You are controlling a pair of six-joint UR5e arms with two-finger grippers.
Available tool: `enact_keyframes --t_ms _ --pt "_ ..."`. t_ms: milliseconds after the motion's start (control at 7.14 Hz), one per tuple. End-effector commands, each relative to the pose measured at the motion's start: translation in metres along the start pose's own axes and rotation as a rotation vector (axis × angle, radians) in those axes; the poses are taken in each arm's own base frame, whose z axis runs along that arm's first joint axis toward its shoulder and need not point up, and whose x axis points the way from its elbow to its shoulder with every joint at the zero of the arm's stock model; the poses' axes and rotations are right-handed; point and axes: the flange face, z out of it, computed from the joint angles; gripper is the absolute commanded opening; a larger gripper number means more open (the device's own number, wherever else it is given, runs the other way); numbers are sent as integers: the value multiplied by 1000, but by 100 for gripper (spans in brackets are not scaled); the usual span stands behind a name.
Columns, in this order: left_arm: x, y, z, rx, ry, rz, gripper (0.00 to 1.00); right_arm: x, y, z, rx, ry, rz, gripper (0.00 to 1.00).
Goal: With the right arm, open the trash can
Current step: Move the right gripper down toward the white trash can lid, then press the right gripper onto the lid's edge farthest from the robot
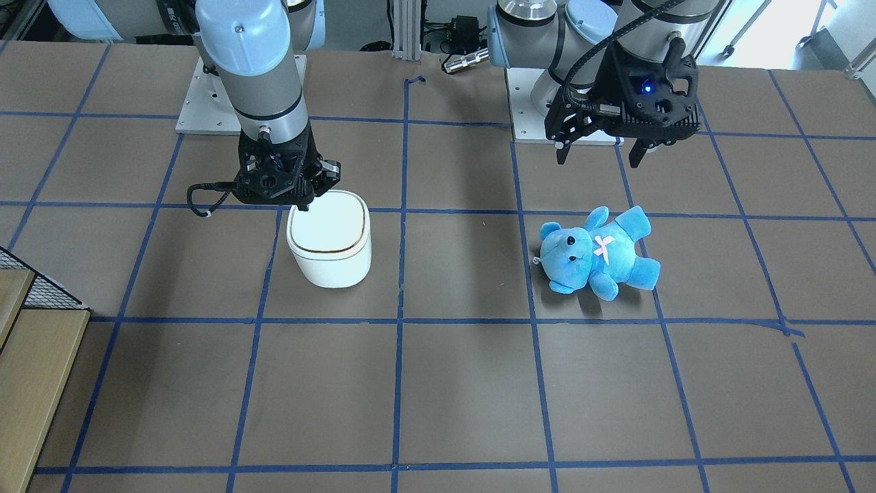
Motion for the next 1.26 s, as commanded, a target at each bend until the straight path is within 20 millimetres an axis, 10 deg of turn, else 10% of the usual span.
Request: enact_keyframes --t_ms 0,1120 --pt "0 0 0 0 0 0 100 -1 4 34 -1 0 -4 0" --pt "0 0 0 0 0 0 100 0 10 68 3 -1 -1 0"
